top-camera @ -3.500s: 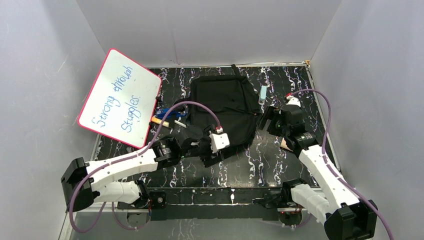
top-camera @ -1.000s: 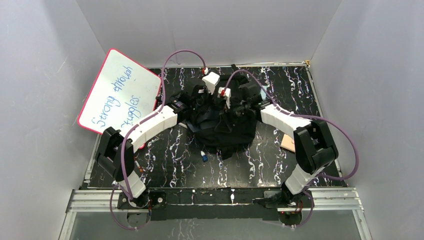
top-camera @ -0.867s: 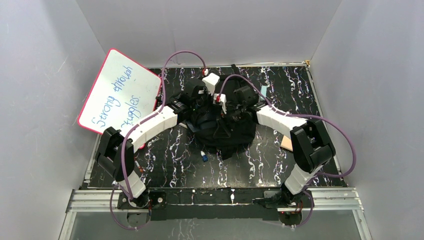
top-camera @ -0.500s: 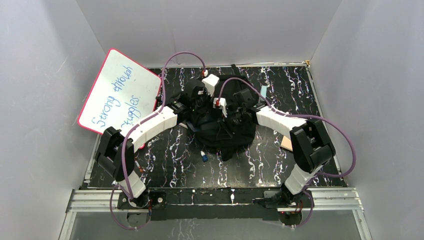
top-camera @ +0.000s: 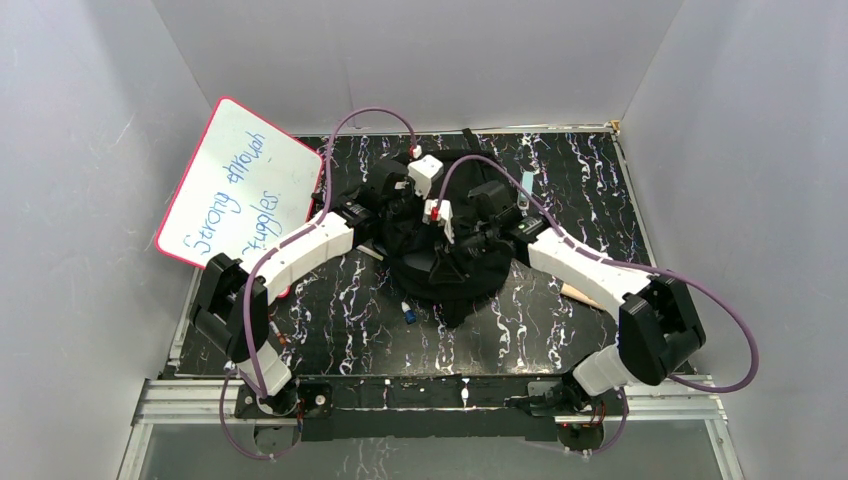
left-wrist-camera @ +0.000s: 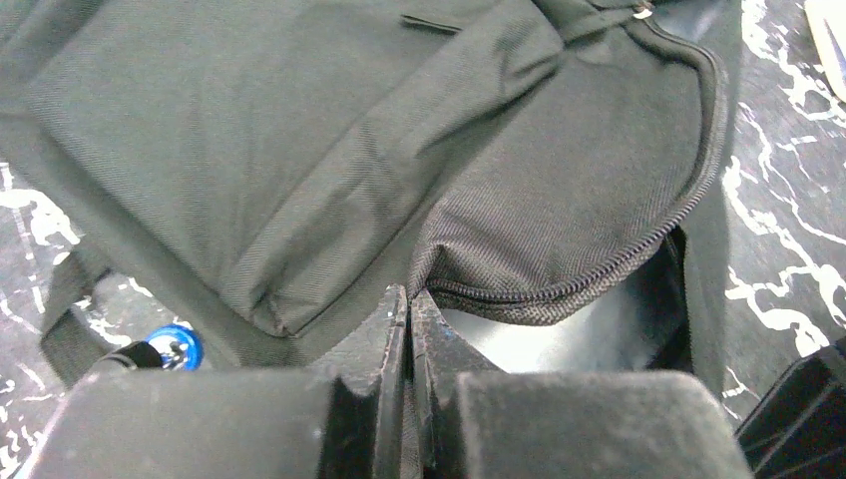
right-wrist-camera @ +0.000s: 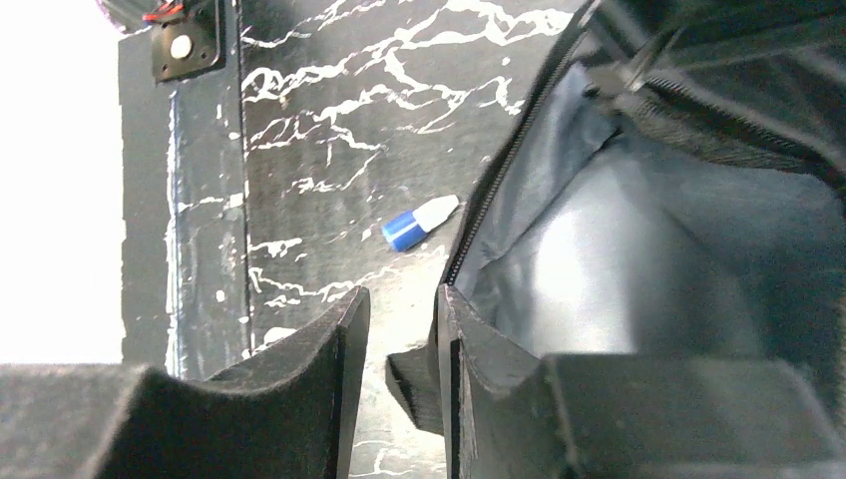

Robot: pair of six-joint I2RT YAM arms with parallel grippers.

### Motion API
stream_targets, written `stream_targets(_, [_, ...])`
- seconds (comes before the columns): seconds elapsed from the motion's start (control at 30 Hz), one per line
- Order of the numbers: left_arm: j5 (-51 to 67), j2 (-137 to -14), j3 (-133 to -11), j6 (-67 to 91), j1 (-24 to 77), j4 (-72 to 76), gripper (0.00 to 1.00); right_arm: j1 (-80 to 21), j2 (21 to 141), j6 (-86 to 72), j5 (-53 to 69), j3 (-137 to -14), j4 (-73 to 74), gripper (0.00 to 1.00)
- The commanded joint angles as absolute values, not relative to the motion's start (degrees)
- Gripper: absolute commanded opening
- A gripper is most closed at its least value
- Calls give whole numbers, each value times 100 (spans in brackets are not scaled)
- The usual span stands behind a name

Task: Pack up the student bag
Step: Adjust the student bag at the center of the board.

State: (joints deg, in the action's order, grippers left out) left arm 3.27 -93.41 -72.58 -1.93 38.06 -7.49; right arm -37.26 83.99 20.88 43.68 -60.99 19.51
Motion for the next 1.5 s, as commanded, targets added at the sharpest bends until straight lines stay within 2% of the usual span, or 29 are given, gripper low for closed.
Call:
stream_targets(0.0, [1328, -9316, -7377, -473, 3771, -1265, 0, -3907, 8126, 1797, 4319, -5777, 1949, 39])
stream_targets(0.43, [2649, -9412, -7235, -844, 4044, -2099, 0, -4108, 7175, 1205, 4100, -5180, 1930, 37])
stream_targets(0.5, [2765, -9464, -7275, -940, 4180, -2276, 6, -4117, 6980, 1023, 4040, -5095, 1879, 37])
stream_targets(0.67, [2968, -9598, -7298, -1055, 4502, -2603, 32, -4117, 6585, 752, 3918, -4863, 1702, 39])
stream_targets(0.8, [2802, -9532, -7407, -908, 4535, -2598, 39, -4118, 6256, 481, 3513, -4801, 1501, 41])
stream_targets(0.93, [2482, -9316, -7585, -732, 4527, -2450, 44, -4116, 5718, -224, 2058, -4737, 1148, 46])
stream_targets(1.07, [1886, -8906, -7521, -446, 4528, -2052, 57, -4118, 5150, -1141, 284, -4602, 962, 53])
stream_targets(1.13, [1561, -8712, -7403, -317, 4509, -1808, 61, -4107, 4962, -1595, -727, -4557, 1092, 53])
stream_targets(1.23, [1340, -8531, -7206, -97, 4451, -1388, 68, -4107, 4924, -2488, -2158, -4597, 1603, 46])
stream_targets(1.33, [1184, -8601, -7236, 171, 4432, -1175, 68, -4103, 5211, -3012, -2808, -4782, 2142, 45])
stream_targets(1.4, [1170, -8746, -7301, 291, 4430, -1056, 68, -4084, 5512, -3306, -3044, -4969, 2511, 52])
stream_targets(1.47, [1142, -8920, -7369, 361, 4430, -920, 68, -4014, 5794, -3517, -3207, -5168, 2782, 55])
